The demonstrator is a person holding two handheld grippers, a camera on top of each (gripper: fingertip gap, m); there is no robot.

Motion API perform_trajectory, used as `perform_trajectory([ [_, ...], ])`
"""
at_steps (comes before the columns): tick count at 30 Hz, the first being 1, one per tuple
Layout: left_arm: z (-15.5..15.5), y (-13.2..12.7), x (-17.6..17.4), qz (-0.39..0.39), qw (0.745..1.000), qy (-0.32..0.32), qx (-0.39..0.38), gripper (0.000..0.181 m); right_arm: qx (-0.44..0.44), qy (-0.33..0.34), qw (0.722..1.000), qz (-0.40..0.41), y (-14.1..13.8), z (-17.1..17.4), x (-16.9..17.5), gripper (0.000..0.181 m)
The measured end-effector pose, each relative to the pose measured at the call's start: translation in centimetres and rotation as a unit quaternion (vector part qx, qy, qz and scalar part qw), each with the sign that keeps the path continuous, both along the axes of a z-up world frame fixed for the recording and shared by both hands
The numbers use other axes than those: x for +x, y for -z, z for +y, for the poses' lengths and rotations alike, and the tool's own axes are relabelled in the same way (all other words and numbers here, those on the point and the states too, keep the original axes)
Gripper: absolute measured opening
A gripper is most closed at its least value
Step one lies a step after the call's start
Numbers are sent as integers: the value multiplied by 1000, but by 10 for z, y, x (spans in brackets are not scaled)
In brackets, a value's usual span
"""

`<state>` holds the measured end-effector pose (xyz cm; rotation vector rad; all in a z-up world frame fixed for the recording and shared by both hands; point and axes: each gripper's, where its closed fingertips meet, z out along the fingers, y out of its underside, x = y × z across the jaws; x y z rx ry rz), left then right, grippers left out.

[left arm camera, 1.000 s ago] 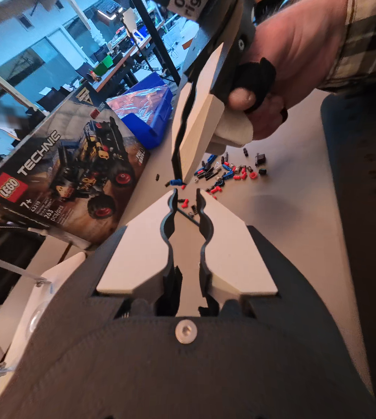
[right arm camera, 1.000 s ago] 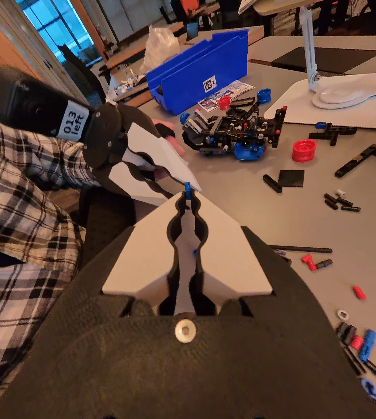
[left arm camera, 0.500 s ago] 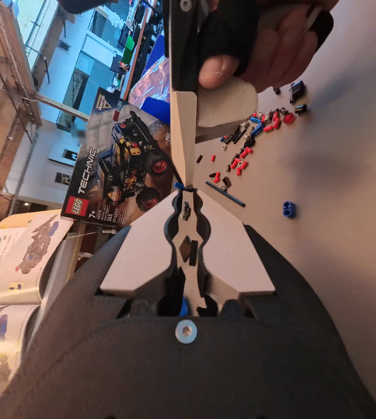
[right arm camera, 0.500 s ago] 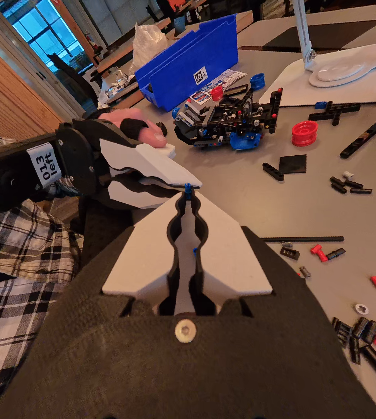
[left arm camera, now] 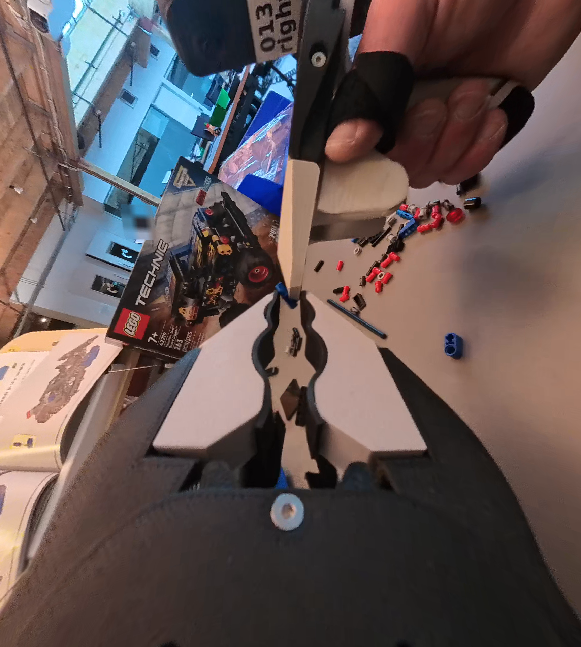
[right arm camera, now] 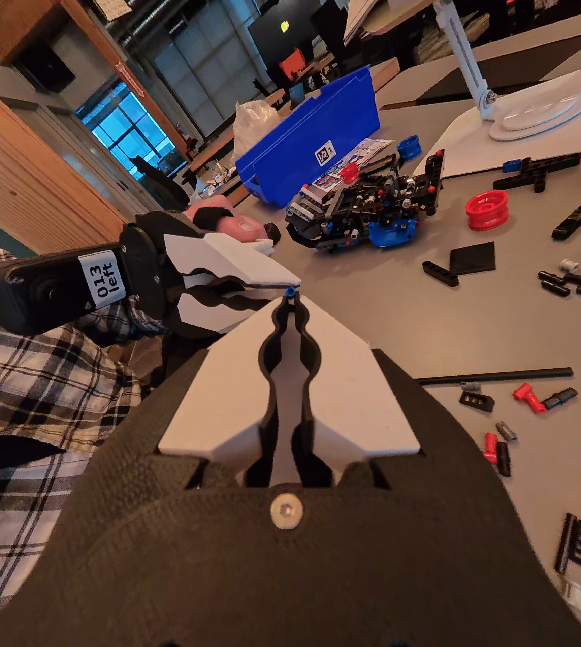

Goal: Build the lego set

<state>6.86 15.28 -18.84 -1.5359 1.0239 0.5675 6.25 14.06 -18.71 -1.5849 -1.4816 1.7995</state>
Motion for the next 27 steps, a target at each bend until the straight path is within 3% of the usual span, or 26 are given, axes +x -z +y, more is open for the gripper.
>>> perform_trajectory([
  [4,-1,3,0,38,999,5,2,8,8,-6,1000,-4,3,-2,1,1],
  [19,-4,4,-2,61,998,19,1,5,-15,-21,1000,4,0,-5,3,6],
  [27,-4,7,-4,59,998,18,-6,4,24,-7,1000,1,3,-3,2,6],
])
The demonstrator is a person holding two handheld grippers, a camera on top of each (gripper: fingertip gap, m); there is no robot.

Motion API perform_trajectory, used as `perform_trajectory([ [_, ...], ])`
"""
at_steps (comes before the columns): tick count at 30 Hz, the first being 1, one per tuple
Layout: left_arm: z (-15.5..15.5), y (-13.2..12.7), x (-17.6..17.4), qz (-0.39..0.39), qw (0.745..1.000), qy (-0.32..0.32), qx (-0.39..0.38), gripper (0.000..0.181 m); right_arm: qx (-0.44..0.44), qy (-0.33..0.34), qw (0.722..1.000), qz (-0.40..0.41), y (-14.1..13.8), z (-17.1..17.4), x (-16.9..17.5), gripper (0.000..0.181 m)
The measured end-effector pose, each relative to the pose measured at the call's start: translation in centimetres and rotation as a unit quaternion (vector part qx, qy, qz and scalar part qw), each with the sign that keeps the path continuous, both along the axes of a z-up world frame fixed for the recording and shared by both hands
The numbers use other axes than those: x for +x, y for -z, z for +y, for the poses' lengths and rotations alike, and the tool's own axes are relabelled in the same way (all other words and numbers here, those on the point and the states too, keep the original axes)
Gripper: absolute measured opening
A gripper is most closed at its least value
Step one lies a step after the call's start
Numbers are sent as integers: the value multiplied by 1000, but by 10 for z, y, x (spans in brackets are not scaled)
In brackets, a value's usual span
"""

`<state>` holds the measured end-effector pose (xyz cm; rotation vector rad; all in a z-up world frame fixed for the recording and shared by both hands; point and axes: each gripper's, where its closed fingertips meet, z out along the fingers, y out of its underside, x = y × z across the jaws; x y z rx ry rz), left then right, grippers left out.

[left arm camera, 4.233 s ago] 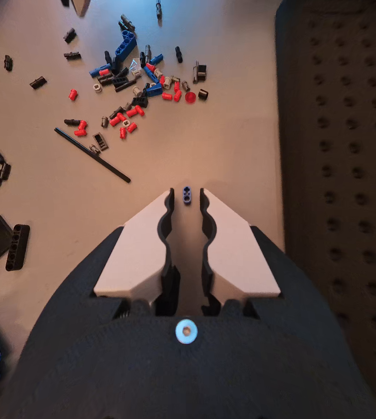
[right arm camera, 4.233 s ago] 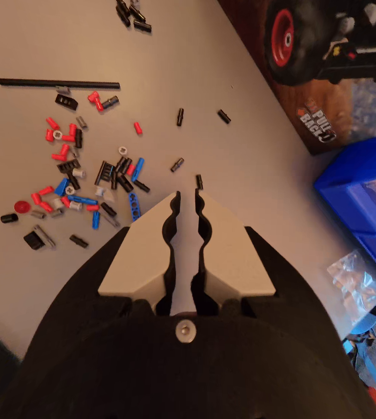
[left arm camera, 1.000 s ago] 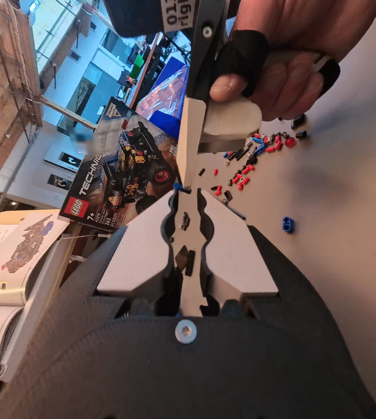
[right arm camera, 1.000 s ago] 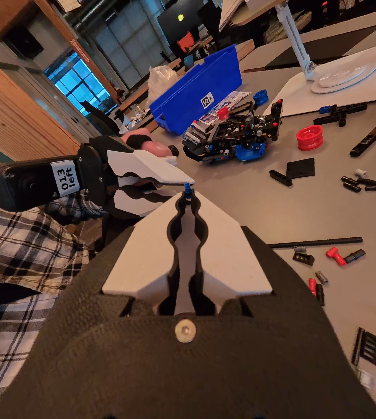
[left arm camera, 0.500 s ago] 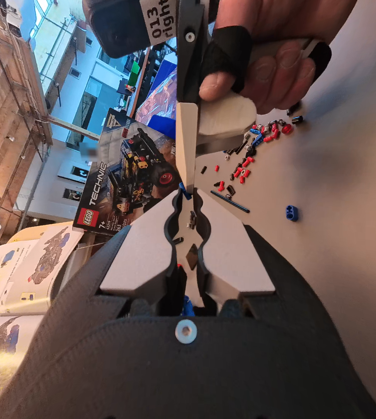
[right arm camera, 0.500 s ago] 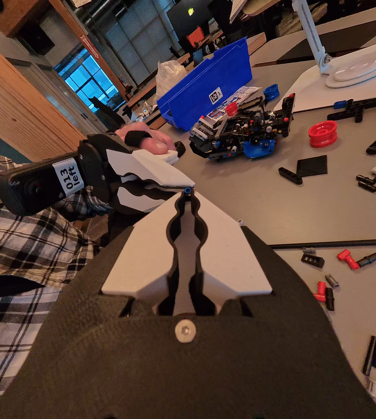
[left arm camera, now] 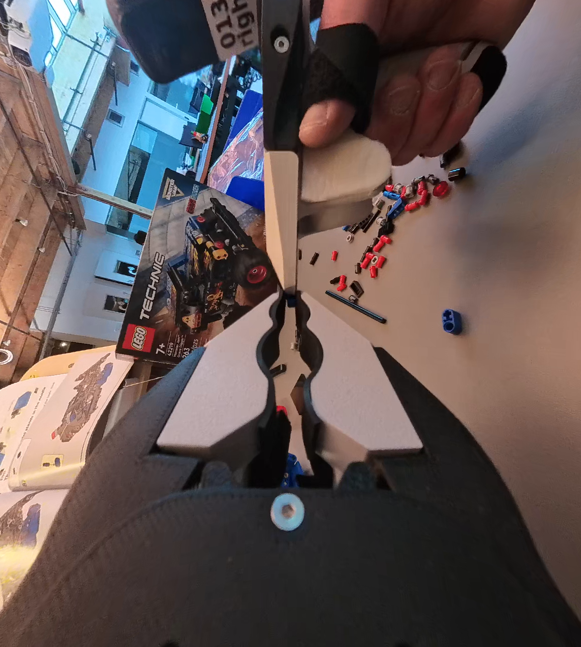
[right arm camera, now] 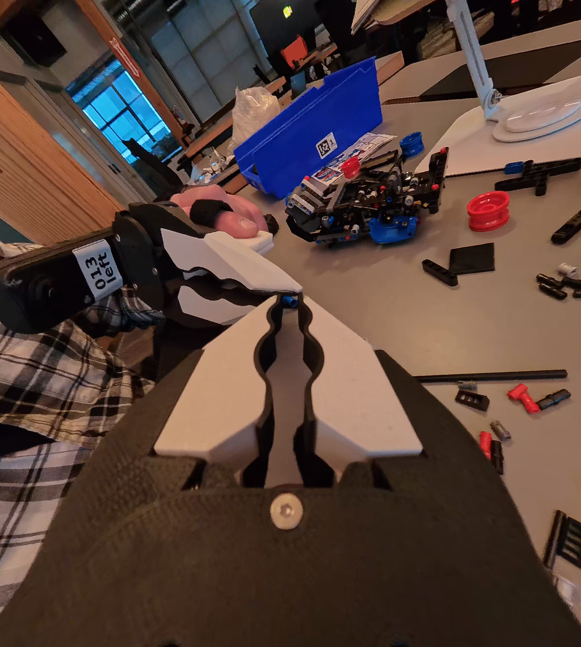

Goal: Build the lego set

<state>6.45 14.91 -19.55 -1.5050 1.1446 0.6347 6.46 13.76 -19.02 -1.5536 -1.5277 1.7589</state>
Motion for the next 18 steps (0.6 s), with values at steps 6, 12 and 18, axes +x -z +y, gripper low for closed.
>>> perform_trajectory([
  [6,1,1,-2,18,1000,-8,5,3,-14,5,1000,-1,1,2,-1,7],
  [12,1,-1,-1,-29,1000,-1,-3,3,15,11,1000,17,-3,3,-1,7],
  [18,0,3,-1,-89,996,9,-31,3,40,22,999,26,-6,9,1,6],
])
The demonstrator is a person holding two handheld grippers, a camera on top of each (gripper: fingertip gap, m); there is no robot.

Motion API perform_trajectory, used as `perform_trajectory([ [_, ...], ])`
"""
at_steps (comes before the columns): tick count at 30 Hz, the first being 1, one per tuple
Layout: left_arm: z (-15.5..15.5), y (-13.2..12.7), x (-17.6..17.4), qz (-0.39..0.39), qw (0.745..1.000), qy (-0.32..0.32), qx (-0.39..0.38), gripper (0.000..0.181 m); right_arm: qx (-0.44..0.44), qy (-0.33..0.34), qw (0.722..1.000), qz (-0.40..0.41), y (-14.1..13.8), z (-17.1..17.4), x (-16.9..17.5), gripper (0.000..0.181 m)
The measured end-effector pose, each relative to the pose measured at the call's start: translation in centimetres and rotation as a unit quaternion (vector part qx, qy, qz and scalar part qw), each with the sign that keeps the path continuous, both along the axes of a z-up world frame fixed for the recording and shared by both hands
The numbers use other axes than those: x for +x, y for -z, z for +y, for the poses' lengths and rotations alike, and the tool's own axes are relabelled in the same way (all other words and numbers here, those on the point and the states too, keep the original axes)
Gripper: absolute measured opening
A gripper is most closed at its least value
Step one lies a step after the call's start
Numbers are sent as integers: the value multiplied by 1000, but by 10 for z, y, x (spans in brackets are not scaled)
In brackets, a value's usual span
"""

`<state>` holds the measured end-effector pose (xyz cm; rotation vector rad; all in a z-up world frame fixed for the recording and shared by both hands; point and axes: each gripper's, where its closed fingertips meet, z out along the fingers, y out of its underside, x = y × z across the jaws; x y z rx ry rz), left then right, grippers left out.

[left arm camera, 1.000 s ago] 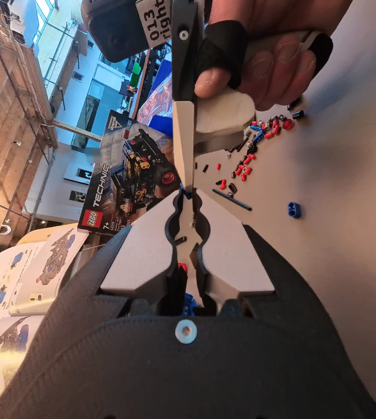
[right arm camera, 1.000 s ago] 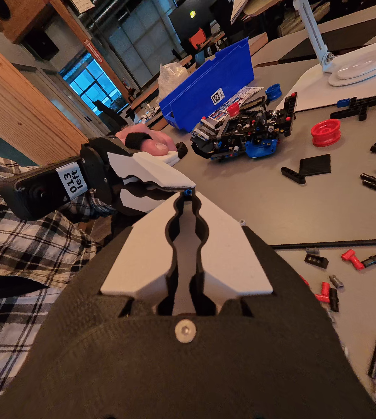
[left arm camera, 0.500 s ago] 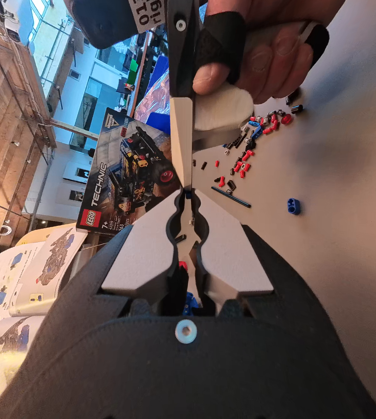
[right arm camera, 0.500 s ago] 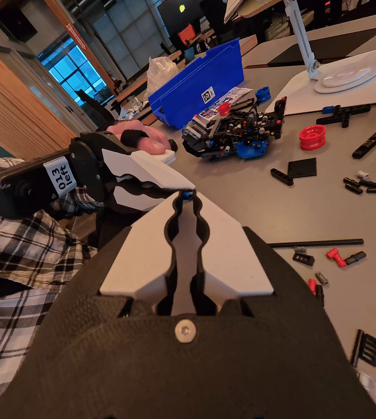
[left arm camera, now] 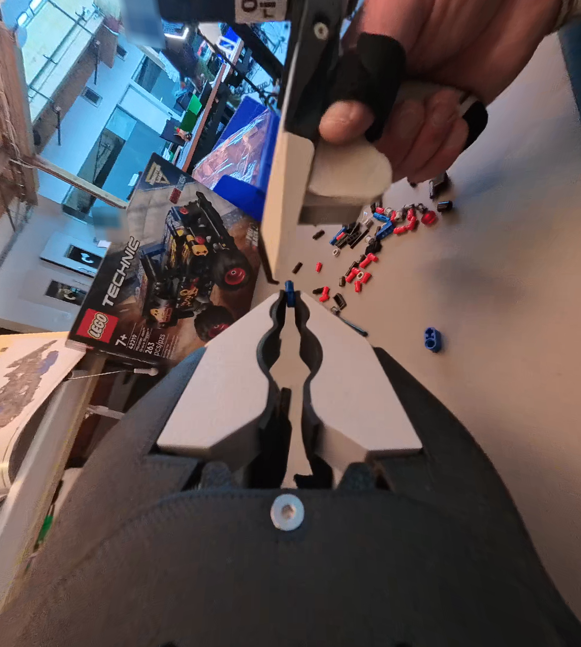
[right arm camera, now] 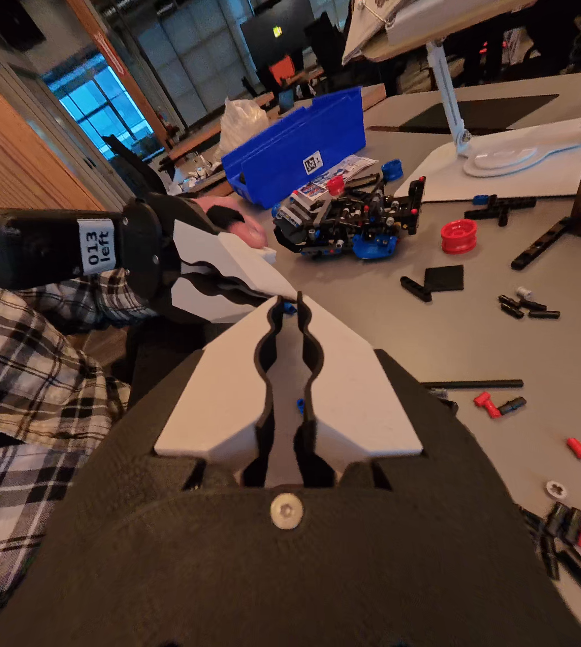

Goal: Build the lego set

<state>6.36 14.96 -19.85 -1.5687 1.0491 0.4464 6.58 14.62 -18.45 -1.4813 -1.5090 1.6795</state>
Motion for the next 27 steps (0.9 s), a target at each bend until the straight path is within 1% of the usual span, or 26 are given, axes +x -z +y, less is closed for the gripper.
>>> perform_trajectory([
  [2,1,-2,-1,3,1000,-5,2,3,-1,2,1000,5,-2,2,1,9],
  [5,1,-2,-2,-6,1000,-5,1,3,10,-1,1000,-10,4,1,1,12],
  [8,1,-2,0,5,1000,-2,6,3,3,-13,1000,-18,8,-4,0,10],
  [10,1,-2,0,30,999,-6,16,3,-5,-16,1000,-14,6,-5,0,8],
  [14,0,-5,2,26,999,0,22,3,-30,-24,999,-7,3,-5,1,4],
  [17,-1,-5,3,15,1000,4,17,3,-16,-24,1000,-5,3,-5,2,3],
  [19,-2,-2,4,4,1000,7,4,4,11,-23,1000,-11,5,-6,3,3],
  [21,-4,3,6,-12,1000,13,-23,5,59,-22,998,-23,11,-6,5,2],
  [23,-9,11,9,-46,995,28,-79,13,132,-26,990,-45,19,-7,9,2],
  [25,-18,29,13,-98,977,45,-182,21,207,-42,975,-76,33,-10,14,2],
  [27,-31,50,19,-147,949,63,-273,28,273,-68,953,-108,48,-15,20,1],
])
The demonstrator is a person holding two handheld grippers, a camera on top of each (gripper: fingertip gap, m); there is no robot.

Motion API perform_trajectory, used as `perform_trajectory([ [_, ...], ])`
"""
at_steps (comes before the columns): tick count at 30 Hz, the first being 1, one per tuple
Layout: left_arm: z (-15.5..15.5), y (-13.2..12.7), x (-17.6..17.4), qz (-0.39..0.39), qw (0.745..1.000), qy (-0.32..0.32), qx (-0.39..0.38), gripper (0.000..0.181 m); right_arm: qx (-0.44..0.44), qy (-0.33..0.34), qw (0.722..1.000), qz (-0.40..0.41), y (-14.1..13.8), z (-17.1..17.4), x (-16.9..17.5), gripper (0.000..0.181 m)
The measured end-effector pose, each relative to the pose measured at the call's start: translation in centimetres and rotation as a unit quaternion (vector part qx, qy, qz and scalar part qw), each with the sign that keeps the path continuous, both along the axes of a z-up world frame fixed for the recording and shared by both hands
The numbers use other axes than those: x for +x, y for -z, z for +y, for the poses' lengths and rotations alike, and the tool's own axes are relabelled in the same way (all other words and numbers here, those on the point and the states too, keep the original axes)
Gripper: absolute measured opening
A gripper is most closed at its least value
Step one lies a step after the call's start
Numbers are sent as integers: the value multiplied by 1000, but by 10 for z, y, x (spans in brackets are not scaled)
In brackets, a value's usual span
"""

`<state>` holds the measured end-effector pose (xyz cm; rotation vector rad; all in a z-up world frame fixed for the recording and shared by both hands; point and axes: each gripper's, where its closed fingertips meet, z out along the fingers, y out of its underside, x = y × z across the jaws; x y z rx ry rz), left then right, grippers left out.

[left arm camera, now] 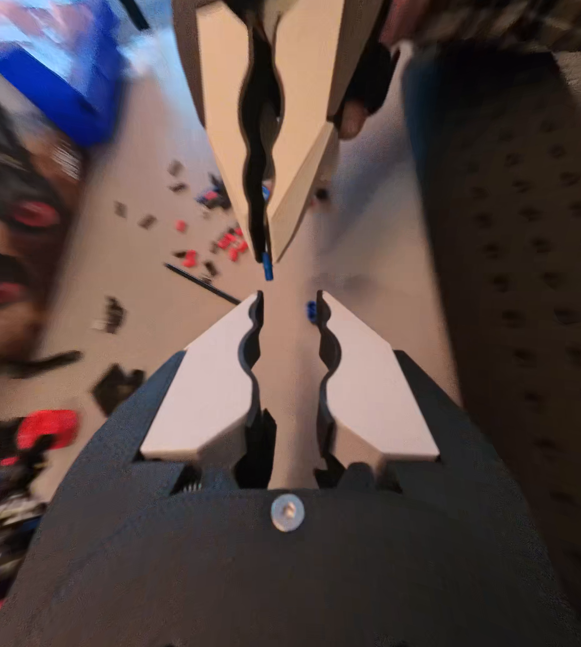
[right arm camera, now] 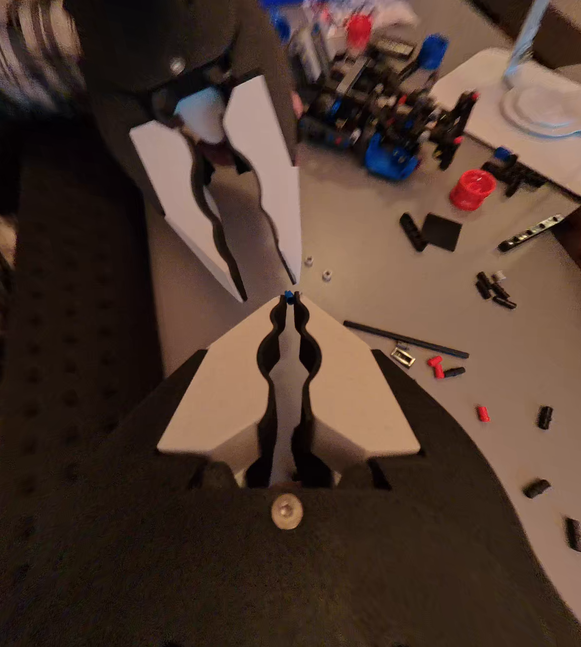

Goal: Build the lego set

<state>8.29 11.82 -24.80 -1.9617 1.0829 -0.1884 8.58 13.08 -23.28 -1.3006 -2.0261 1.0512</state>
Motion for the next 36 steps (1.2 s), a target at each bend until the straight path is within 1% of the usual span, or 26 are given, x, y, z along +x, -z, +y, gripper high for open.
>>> perform_trajectory([
  [2,-8,23,0,8,999,8,-53,31,57,-29,998,-29,13,-6,5,1],
  [4,-9,37,3,12,997,10,-78,28,108,-46,992,-56,24,-7,8,2],
  [6,-7,42,4,10,996,4,-86,23,146,-60,984,-77,33,-6,9,2],
  [9,-4,47,6,21,996,2,-85,15,180,-82,976,-96,41,-8,10,1],
  [10,-4,47,7,21,996,1,-82,9,184,-89,974,-99,42,-9,11,1],
  [12,-2,47,9,21,996,0,-82,6,202,-95,969,-106,45,-9,10,2],
  [18,1,47,10,10,997,1,-82,6,241,-122,955,-122,46,-10,11,2],
  [25,2,47,11,7,997,6,-83,6,301,-150,932,-138,47,-8,12,2],
  [33,3,47,12,-8,996,15,-93,6,365,-227,893,-137,47,-10,12,2],
  [36,4,47,13,-8,995,19,-94,6,365,-253,884,-142,47,-10,13,2],
])
